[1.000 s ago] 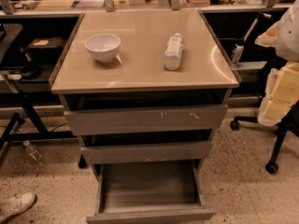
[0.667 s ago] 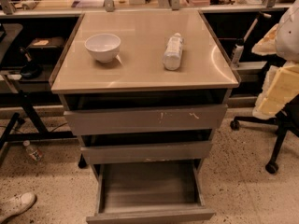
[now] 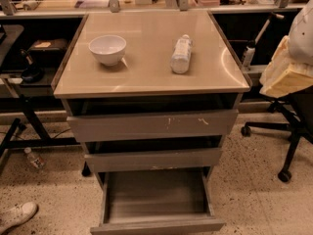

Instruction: Close bottom drawer

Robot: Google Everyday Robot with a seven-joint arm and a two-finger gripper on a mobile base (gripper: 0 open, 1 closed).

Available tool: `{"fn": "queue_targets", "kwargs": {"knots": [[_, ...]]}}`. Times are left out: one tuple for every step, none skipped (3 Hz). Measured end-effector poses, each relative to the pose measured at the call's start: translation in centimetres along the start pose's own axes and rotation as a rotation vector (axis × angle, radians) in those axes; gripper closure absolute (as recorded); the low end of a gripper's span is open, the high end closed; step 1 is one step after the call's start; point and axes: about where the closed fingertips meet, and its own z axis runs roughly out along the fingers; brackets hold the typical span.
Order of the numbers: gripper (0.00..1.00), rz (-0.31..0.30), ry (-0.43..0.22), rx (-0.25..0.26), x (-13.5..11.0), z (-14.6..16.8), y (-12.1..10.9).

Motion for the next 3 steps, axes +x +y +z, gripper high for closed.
{"fn": "queue_targets", "kwargs": {"knots": [[0.89, 0.000, 0.000, 0.000, 0.00, 0.00, 0.00], [1.00, 0.000, 0.000, 0.000, -0.01, 0.00, 0.00], [1.00, 0.000, -0.003, 0.003, -0.05, -0.03, 0.01]]}}
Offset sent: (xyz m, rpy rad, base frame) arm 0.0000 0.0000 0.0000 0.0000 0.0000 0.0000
